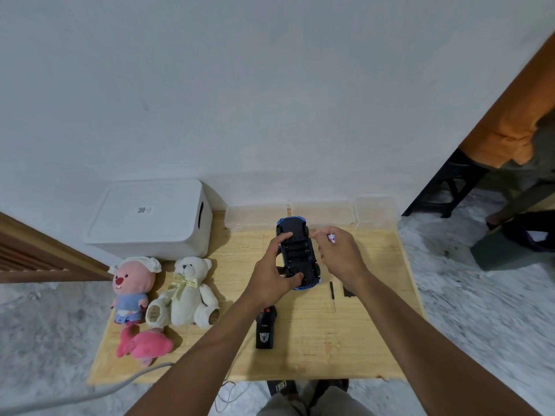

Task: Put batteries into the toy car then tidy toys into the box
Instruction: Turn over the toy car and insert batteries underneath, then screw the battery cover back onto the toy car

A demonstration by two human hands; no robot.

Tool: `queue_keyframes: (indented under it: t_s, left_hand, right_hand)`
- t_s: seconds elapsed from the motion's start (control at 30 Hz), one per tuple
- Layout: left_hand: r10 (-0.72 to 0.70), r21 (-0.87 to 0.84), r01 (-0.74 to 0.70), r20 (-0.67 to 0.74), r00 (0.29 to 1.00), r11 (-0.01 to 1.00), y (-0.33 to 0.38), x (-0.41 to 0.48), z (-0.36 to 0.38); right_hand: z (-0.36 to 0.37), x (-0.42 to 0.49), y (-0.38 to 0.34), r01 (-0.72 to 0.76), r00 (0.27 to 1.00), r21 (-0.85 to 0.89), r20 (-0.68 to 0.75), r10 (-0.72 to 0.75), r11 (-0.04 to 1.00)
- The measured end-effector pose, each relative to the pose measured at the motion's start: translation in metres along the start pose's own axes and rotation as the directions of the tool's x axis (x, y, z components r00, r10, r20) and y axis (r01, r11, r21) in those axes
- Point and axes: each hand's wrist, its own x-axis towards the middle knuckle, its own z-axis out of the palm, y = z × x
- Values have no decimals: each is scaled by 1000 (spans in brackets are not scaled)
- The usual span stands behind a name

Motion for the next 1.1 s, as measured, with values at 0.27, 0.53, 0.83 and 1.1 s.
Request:
queue_keyframes:
  t_s: [0.27, 0.53, 0.83, 1.1]
  left_hand:
    - [-63, -52, 67, 75, 995, 996, -1, 5, -7]
    - [-187, -11, 190, 141, 972, 982, -22, 15, -2]
    - [-311, 17, 312, 148, 939, 950, -43, 31, 6]
    - [-350, 94, 339, 146, 926, 936, -52, 37, 10]
  right_hand:
    - [-16, -3, 9, -67, 998, 28, 16, 67, 997]
    - [-18, -2, 51, 176, 951, -381, 304, -57, 908]
    - [-2, 21, 78, 104, 908, -380, 413, 69, 919]
    - [4, 28, 91, 83, 896, -398, 431, 107, 914]
